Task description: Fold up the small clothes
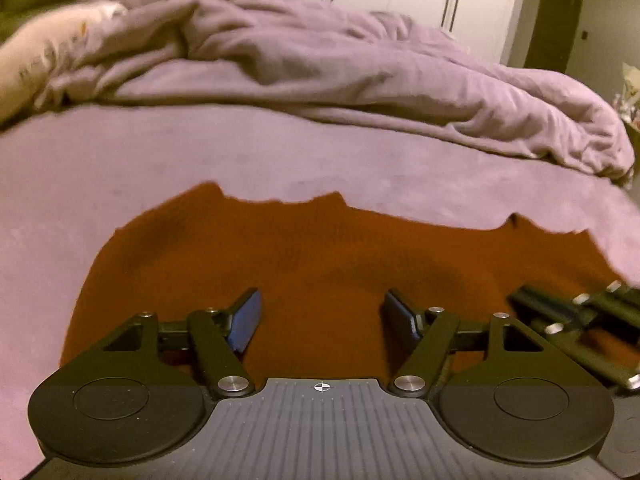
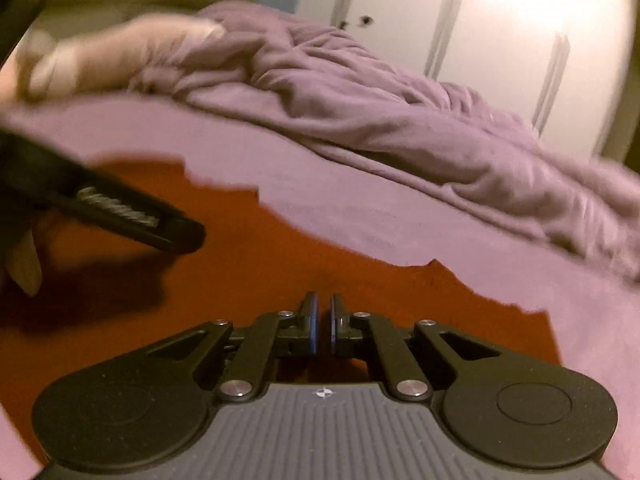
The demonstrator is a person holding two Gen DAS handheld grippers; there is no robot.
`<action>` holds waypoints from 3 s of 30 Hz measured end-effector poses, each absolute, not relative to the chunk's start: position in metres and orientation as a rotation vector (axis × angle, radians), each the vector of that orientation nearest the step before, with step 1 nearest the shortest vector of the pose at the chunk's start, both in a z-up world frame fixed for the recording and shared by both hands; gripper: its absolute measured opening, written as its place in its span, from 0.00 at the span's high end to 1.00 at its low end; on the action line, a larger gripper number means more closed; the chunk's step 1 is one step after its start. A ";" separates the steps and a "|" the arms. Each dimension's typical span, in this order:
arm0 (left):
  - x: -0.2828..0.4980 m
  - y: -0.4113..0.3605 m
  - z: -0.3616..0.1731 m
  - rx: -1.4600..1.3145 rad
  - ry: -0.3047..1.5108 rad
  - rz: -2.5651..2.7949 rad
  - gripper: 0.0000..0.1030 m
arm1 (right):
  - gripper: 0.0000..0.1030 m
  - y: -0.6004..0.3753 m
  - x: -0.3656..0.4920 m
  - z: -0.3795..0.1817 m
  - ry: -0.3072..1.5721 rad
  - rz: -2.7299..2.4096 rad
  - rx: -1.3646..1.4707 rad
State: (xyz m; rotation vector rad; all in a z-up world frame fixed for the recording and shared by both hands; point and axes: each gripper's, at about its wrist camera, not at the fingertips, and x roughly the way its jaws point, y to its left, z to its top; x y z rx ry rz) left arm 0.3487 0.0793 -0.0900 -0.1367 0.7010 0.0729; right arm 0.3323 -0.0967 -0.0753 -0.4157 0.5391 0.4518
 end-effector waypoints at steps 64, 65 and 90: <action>0.211 0.209 -0.054 -0.338 0.798 0.254 0.21 | 0.62 -0.209 0.203 -0.006 0.621 0.091 -0.222; 0.209 0.220 -0.058 -0.456 0.811 0.214 0.21 | 0.61 -0.209 0.198 -0.003 0.611 0.094 -0.204; 0.253 0.237 -0.106 -0.893 0.875 -0.046 0.66 | 0.61 -0.181 0.180 -0.019 0.674 0.195 -0.134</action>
